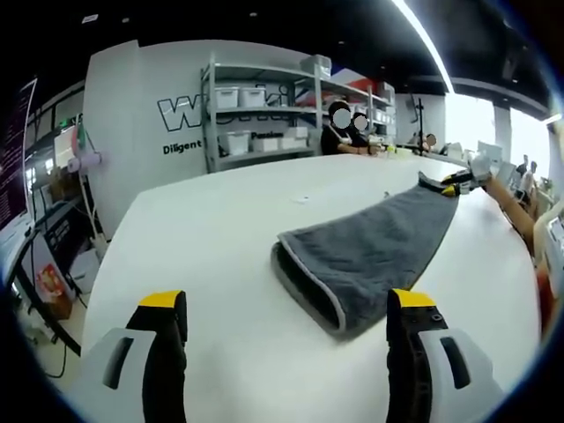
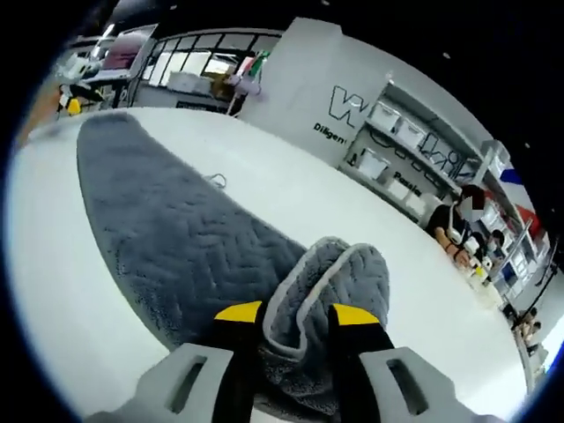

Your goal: Fold the towel on the table until its edges align and the towel forms a compact rectangular stack.

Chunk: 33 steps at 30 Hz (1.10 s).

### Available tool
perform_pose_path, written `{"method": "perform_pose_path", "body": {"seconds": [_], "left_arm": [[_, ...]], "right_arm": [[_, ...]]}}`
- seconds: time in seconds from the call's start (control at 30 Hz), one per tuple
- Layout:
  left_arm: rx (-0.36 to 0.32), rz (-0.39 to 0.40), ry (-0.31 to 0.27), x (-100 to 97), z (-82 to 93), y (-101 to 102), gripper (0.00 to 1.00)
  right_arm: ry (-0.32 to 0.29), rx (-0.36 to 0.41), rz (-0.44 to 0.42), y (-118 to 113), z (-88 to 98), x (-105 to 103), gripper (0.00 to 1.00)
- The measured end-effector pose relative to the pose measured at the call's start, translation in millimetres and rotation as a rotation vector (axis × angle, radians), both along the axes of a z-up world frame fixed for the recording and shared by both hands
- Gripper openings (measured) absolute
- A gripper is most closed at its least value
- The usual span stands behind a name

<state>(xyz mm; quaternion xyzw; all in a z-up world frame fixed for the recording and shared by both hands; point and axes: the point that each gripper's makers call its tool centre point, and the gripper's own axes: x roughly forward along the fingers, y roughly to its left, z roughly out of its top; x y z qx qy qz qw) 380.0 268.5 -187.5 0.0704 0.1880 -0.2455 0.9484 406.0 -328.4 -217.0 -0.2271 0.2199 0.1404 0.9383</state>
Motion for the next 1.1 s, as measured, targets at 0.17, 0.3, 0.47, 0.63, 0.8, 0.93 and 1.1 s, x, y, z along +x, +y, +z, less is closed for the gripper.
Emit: {"method": "perform_pose_path", "body": {"seconds": [0.17,0.3,0.47,0.63,0.8,0.93,1.1], "left_arm": [[0.006,0.001,0.003,-0.1,-1.5,-0.1,0.92],[0.010,0.000,0.004,-0.2,-2.5,-0.4,0.92],[0.016,0.002,0.007,0.2,-3.5,0.8,0.92],[0.018,-0.001,0.011,0.2,-4.9,0.2,0.92],[0.021,0.000,0.012,0.2,-5.3,0.9,0.92],[0.024,-0.001,0.017,-0.2,-6.6,0.5,0.92],[0.029,0.002,0.021,-0.5,-7.8,0.8,0.91]], "right_arm": [[0.027,0.143,-0.010,0.3,-1.3,-2.7,0.27],[-0.022,0.244,-0.004,2.1,15.9,-4.8,0.26],[-0.070,0.243,-0.035,-9.0,29.1,-6.0,0.20],[-0.113,0.310,0.016,3.0,40.9,-6.3,0.19],[-0.123,0.261,-0.032,-8.7,42.9,-7.4,0.19],[-0.045,0.149,-0.038,-8.1,19.3,-8.4,0.17],[0.045,0.066,-0.058,-12.3,-0.3,-12.5,0.11]]}}
